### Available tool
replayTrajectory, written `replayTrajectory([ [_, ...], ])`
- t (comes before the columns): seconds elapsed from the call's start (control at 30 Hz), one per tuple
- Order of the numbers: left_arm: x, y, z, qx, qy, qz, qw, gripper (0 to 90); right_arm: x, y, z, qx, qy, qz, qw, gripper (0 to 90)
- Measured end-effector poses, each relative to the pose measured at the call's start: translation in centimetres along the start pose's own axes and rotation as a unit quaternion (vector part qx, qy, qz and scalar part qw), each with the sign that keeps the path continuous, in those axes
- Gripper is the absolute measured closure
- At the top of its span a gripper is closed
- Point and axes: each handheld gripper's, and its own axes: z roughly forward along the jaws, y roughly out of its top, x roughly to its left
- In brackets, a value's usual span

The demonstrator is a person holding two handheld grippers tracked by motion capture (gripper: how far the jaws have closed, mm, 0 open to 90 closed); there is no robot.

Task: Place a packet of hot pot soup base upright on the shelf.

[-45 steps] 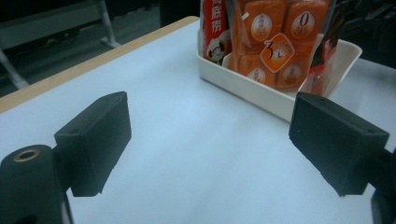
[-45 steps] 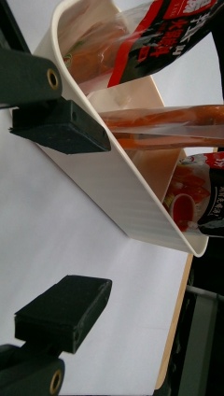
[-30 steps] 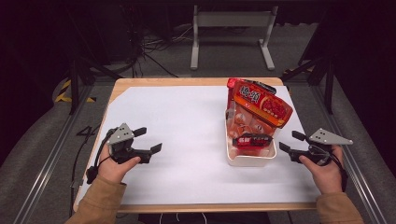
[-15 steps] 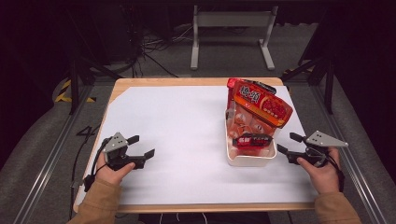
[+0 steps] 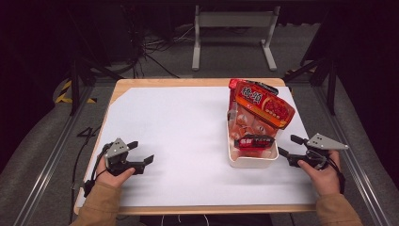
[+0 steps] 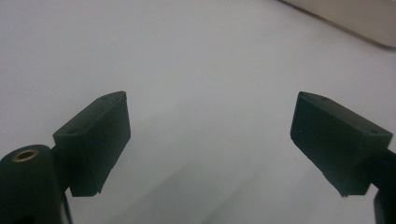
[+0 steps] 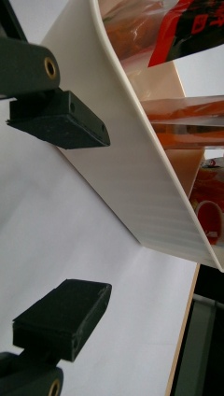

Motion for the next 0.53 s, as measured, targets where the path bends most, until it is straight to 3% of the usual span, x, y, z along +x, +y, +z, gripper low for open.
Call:
replayTrajectory([
  [0.53,0.26,-0.08,-0.06,-0.004,0.001,-0.011,0.9999,12.7,0.13,-0.1,0.38,0.005,0.001,0.003,1.0,24.3],
])
